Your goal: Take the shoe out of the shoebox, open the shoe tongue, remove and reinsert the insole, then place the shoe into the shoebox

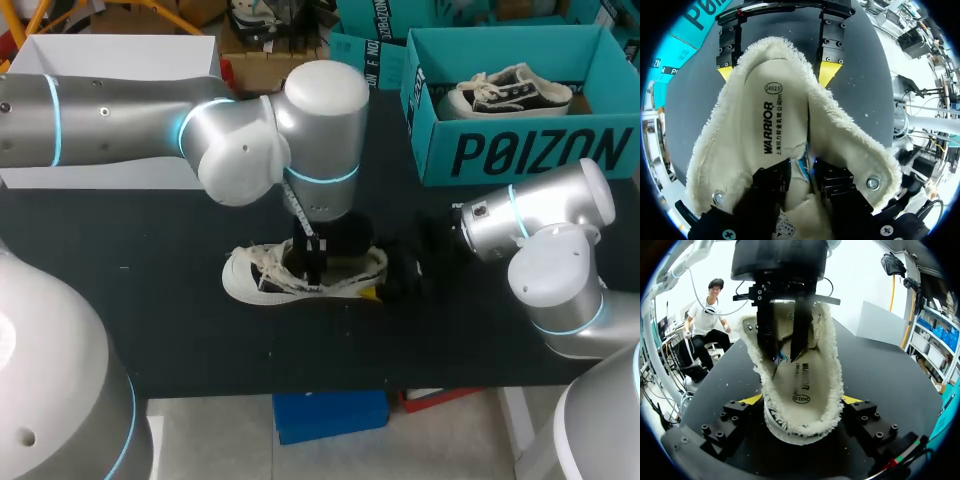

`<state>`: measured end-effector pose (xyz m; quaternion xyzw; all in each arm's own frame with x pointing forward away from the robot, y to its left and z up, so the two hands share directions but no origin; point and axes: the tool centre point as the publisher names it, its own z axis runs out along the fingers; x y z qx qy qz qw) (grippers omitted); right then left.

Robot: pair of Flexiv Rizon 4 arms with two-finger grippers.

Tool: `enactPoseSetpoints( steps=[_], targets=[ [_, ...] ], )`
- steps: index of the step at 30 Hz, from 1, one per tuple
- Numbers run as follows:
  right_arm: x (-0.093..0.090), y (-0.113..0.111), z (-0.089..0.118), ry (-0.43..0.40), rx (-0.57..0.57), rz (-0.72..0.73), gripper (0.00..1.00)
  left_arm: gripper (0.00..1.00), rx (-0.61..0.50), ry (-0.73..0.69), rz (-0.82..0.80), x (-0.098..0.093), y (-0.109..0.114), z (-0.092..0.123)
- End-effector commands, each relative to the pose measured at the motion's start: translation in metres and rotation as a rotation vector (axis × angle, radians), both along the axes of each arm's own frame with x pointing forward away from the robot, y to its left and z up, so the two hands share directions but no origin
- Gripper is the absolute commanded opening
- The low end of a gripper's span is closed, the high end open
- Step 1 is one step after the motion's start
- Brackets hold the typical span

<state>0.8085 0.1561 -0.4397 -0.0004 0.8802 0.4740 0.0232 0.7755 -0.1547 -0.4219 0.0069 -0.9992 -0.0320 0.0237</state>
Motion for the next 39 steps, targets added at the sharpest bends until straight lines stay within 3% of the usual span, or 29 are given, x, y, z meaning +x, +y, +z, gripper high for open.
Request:
enactPoseSetpoints(
  steps=[1, 4, 11, 14, 26, 32, 39],
  targets=[
    [0.001, 0.001, -0.004, 0.002, -0.002, -0.003, 0.0, 0.51, -0.013, -0.041, 0.006, -0.008, 0.018, -0.076],
    [0.001, 0.001, -0.004, 0.002, -0.002, -0.003, 0.0, 0.54, -0.016, -0.067, 0.01, -0.005, 0.022, -0.082],
    [0.001, 0.001, -0.004, 0.002, -0.002, -0.003, 0.0, 0.48, -0.001, -0.117, 0.006, -0.005, 0.027, -0.101],
    [0.001, 0.001, -0.004, 0.002, -0.002, -0.003, 0.0, 0.41, 0.003, -0.133, -0.006, -0.006, 0.026, -0.105],
    [0.001, 0.001, -0.004, 0.002, -0.002, -0.003, 0.0, 0.43, 0.074, -0.226, -0.026, -0.006, 0.031, -0.128],
    [0.001, 0.001, -0.004, 0.002, -0.002, -0.003, 0.0, 0.41, 0.074, -0.287, -0.003, 0.008, 0.035, -0.132],
    [0.001, 0.001, -0.004, 0.002, -0.002, -0.003, 0.0, 0.44, 0.058, -0.367, 0.033, 0.041, 0.037, -0.133]
  ],
)
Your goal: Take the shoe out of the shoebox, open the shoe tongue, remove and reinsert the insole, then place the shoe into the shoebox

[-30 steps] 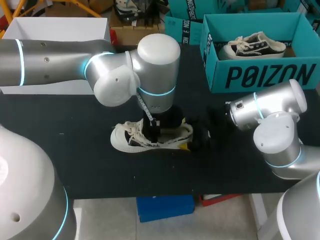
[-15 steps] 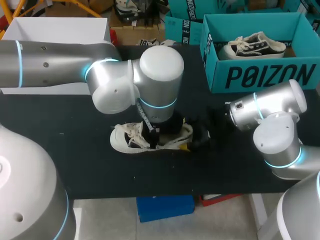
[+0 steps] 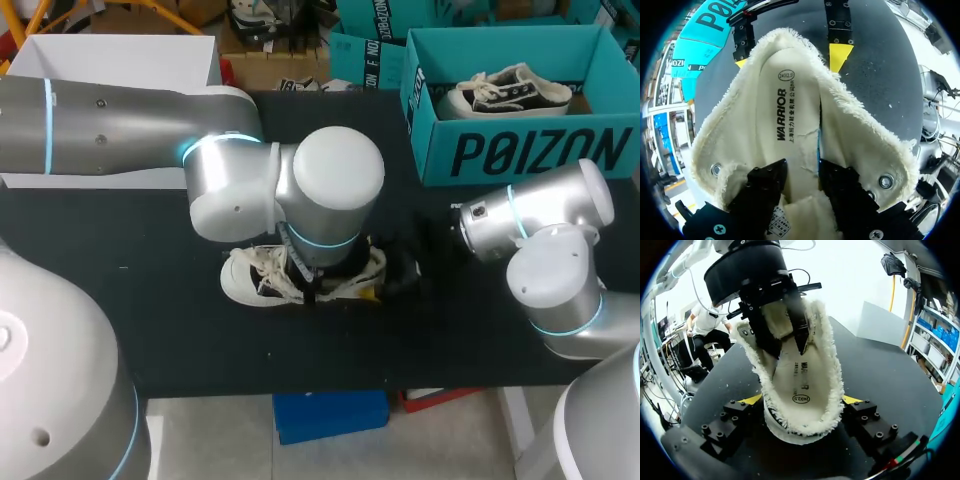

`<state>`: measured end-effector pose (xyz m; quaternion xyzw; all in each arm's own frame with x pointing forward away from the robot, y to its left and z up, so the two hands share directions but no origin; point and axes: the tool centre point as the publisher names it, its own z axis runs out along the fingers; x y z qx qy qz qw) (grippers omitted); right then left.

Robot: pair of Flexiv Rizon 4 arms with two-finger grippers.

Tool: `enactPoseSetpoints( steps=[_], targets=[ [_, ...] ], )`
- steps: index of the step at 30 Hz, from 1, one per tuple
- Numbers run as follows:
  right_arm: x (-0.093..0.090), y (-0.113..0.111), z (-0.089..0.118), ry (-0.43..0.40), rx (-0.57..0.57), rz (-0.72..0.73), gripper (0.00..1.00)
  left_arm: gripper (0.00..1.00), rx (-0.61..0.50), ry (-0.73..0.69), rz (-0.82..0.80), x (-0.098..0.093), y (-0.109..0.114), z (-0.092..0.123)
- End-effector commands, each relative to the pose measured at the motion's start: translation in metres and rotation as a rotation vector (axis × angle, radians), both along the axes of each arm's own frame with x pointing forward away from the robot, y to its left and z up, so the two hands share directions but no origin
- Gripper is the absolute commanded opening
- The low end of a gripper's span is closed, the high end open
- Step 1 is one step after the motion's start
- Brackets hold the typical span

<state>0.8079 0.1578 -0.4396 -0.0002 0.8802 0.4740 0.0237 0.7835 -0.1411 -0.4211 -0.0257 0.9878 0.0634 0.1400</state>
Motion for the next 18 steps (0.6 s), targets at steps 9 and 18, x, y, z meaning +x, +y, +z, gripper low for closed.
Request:
enactPoseSetpoints(
  steps=[9, 18],
  targets=[
    [0.002, -0.001, -0.004, 0.003, -0.002, -0.002, 0.0, 0.45, -0.013, -0.136, 0.025, 0.065, 0.022, -0.124],
    [0.002, -0.001, -0.004, 0.003, -0.002, -0.002, 0.0, 0.46, 0.011, -0.177, 0.009, 0.08, 0.014, -0.126]
  ],
)
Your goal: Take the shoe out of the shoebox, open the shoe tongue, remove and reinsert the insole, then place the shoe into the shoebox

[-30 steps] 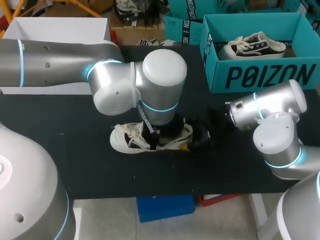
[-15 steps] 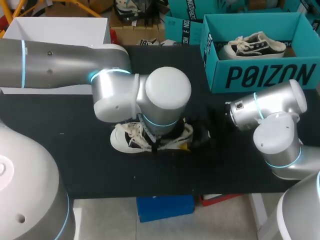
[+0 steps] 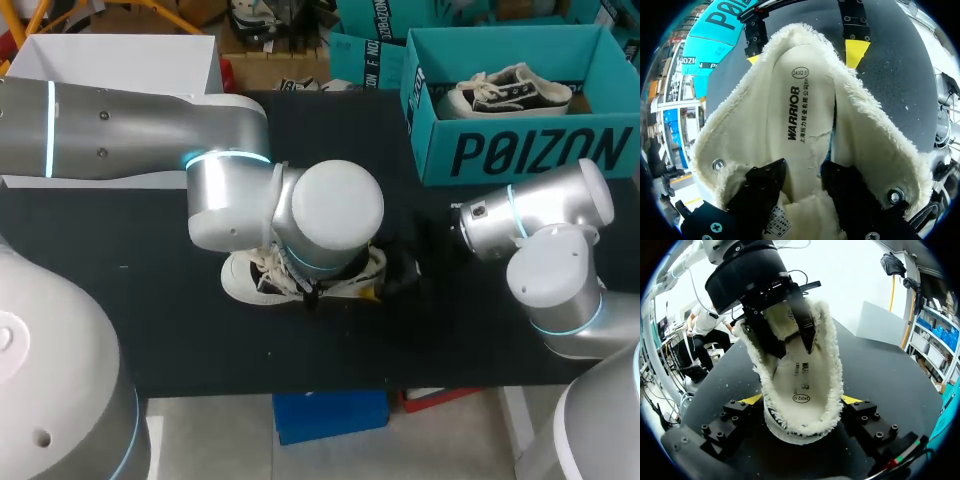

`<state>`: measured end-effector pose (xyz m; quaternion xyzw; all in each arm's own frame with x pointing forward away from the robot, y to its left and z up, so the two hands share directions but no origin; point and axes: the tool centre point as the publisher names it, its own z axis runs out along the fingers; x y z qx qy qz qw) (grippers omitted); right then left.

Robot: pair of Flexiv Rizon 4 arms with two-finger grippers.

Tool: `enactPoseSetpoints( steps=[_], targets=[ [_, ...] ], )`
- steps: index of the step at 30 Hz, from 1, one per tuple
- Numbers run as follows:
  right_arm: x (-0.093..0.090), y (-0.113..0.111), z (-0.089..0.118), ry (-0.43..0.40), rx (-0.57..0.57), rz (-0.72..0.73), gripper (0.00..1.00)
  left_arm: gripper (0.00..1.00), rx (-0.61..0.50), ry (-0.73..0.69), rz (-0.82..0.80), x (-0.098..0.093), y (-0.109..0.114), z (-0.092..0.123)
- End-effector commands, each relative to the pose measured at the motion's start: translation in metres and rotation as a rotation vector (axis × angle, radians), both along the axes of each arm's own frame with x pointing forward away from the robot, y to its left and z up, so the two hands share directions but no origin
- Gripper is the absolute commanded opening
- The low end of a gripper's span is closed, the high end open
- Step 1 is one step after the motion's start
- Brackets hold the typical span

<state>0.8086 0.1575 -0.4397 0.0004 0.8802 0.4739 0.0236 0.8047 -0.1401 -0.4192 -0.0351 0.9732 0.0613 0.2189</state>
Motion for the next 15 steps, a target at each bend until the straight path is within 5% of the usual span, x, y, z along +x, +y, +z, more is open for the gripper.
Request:
enactPoseSetpoints(
  steps=[1, 9, 10, 11, 15],
  targets=[
    [0.001, -0.001, -0.004, 0.002, -0.002, -0.001, 0.0, 0.47, 0.012, -0.022, -0.001, 0.06, 0.012, -0.128],
    [0.001, -0.001, -0.004, 0.002, -0.002, -0.001, 0.0, 0.44, 0.008, -0.039, 0.004, 0.068, 0.014, -0.126],
    [0.001, -0.001, -0.004, 0.002, -0.002, -0.001, 0.0, 0.33, 0.002, -0.029, 0.001, 0.068, 0.014, -0.127],
    [0.001, -0.001, -0.004, 0.002, -0.002, -0.001, 0.0, 0.06, 0.0, -0.021, -0.003, 0.067, 0.015, -0.128],
    [0.001, -0.001, -0.004, 0.002, -0.002, -0.001, 0.0, 0.0, 0.0, 0.014, -0.023, 0.057, 0.013, -0.133]
  ],
)
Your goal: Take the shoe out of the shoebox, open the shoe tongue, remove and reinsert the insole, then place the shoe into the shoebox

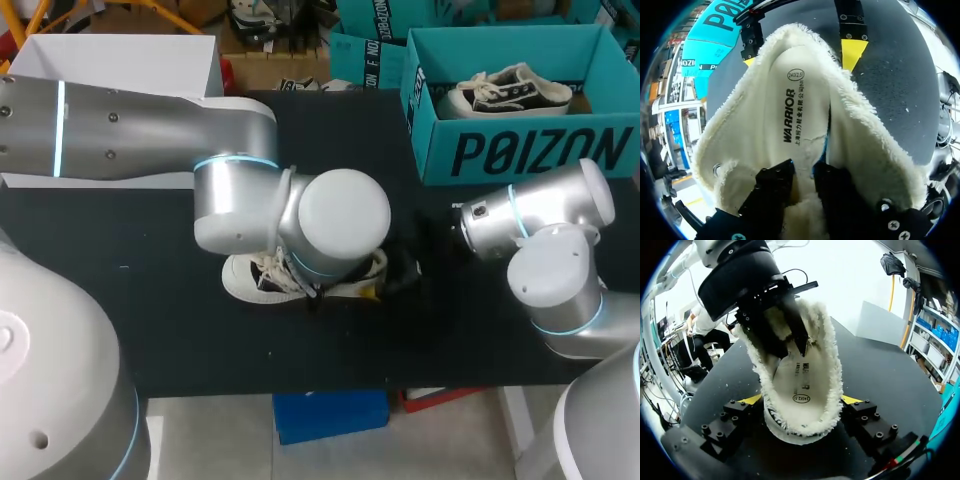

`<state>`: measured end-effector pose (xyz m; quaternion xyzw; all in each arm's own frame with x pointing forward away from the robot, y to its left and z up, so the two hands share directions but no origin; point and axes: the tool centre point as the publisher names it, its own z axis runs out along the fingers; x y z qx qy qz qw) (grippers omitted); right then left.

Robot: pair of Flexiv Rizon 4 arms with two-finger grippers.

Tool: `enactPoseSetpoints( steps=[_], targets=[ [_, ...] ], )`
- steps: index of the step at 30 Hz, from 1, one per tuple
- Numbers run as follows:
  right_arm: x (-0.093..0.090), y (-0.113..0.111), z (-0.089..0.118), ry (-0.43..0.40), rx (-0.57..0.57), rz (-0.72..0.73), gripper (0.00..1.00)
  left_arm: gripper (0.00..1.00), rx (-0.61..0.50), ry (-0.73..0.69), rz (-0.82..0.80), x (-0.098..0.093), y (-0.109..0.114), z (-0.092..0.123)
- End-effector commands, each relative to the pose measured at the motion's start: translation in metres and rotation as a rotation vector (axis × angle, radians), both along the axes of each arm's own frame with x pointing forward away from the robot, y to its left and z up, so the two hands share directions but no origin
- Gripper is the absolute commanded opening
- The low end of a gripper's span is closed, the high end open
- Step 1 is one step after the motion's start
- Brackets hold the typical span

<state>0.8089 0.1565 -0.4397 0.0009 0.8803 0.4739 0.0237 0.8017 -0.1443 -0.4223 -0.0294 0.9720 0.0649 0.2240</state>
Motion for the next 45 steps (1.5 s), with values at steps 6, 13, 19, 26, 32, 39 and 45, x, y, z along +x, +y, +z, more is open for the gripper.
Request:
enactPoseSetpoints(
  steps=[6, 13, 19, 26, 32, 39, 45],
  targets=[
    [0.001, 0.0, -0.004, 0.002, -0.002, 0.0, 0.0, 0.0, -0.053, 0.093, -0.055, 0.041, 0.015, -0.117],
    [0.001, 0.0, -0.004, 0.002, -0.002, 0.0, 0.0, 0.0, -0.139, 0.153, -0.1, 0.019, 0.013, -0.082],
    [0.001, 0.0, -0.004, 0.002, -0.002, 0.0, 0.0, 0.0, -0.265, 0.252, -0.13, -0.005, 0.01, -0.058],
    [0.001, 0.0, -0.004, 0.002, -0.002, 0.0, 0.0, 0.0, -0.331, 0.349, -0.176, -0.022, 0.003, -0.039],
    [0.001, 0.0, -0.004, 0.002, -0.002, 0.0, 0.0, 0.0, -0.371, 0.419, -0.213, -0.032, -0.001, -0.024],
    [0.001, 0.0, -0.004, 0.002, -0.002, 0.0, 0.0, 0.0, -0.414, 0.442, -0.235, -0.041, -0.007, -0.006],
    [0.001, 0.0, -0.004, 0.002, -0.002, 0.0, 0.0, 0.0, -0.443, 0.427, -0.238, -0.042, -0.01, 0.011]
  ],
)
